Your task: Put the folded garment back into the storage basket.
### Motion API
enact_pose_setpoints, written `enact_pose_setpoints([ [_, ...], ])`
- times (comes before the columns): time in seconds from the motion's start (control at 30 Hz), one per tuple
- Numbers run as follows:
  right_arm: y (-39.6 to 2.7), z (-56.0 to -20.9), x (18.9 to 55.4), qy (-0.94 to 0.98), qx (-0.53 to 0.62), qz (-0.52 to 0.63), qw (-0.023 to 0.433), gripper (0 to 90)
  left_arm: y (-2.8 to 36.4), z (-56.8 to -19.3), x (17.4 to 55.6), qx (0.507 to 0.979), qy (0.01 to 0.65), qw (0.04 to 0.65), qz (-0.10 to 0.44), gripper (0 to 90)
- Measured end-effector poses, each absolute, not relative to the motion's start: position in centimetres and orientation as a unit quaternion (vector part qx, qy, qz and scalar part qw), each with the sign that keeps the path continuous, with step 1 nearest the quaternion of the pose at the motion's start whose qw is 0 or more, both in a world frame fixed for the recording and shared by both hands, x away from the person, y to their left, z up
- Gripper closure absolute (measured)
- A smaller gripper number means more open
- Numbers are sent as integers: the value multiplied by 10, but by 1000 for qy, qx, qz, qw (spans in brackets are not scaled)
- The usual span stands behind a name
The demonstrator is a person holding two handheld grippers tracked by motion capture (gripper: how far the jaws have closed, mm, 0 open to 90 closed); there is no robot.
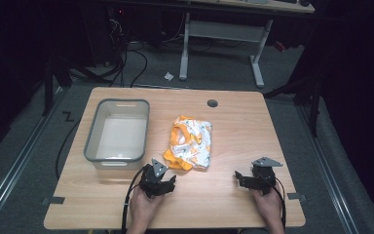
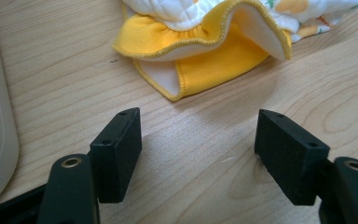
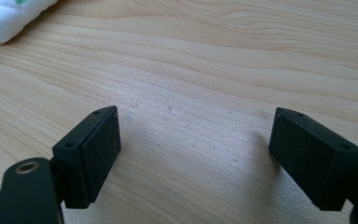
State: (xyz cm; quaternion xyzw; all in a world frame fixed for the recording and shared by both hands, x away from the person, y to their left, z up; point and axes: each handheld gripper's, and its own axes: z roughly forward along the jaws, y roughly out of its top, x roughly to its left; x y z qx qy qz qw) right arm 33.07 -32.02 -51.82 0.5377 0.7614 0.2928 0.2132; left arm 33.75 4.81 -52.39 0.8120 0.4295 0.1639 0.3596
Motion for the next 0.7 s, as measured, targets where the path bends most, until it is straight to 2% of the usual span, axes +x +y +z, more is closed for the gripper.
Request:
enact_pose_setpoints([
  [0.7,-320,-518,331,761,538,293,213,166,48,-524,338,813,428,360,161,306],
])
